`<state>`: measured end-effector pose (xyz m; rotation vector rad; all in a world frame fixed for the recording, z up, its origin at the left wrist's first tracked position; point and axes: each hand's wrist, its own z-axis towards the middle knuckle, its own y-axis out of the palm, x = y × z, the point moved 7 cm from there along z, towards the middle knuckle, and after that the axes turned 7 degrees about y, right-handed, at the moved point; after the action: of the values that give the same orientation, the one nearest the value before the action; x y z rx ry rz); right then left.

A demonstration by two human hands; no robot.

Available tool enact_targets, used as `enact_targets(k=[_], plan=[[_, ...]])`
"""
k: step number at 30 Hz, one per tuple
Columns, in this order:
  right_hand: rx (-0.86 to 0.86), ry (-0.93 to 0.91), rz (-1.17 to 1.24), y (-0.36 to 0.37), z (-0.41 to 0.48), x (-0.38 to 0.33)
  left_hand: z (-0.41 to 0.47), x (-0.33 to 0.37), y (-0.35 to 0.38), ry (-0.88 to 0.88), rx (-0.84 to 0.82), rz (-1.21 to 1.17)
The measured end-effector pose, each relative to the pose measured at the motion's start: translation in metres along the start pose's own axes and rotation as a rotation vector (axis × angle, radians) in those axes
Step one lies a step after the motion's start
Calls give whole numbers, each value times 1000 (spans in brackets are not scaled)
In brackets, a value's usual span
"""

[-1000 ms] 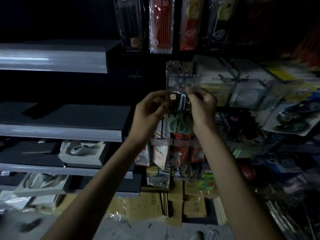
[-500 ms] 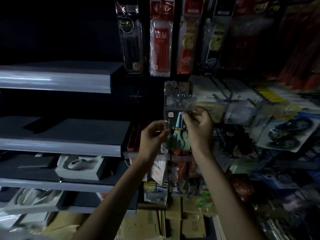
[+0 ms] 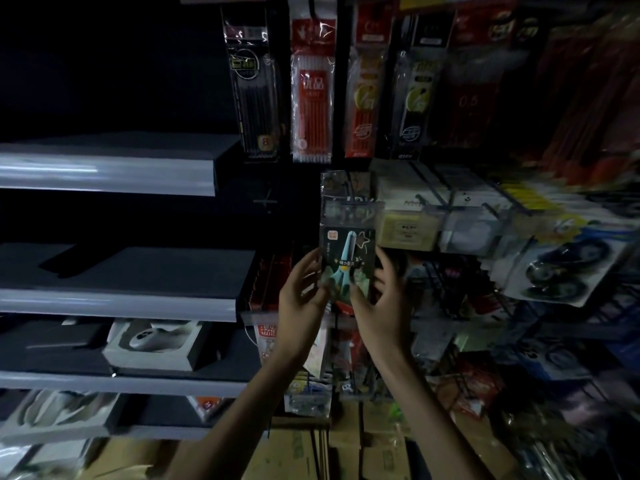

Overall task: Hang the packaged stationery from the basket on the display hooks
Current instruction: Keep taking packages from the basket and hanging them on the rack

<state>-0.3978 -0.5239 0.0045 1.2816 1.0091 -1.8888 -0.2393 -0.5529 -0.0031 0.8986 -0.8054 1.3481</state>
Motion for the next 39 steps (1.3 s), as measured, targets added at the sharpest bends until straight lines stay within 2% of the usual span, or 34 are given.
enact_targets(k=[11, 21, 24, 30, 39], plan=[[-76, 44, -68, 8, 26, -3, 21, -10, 3, -50, -23, 85], [-49, 112, -168, 22, 67, -15, 52, -16, 10, -109, -2, 83], [-25, 124, -221, 22, 74, -19, 62, -10, 10, -78, 20, 92], [2, 144, -101, 32, 78, -6, 65, -21, 10, -103, 25, 52], [-83, 120, 5, 47, 81, 29, 61, -41, 12, -143, -6, 26]])
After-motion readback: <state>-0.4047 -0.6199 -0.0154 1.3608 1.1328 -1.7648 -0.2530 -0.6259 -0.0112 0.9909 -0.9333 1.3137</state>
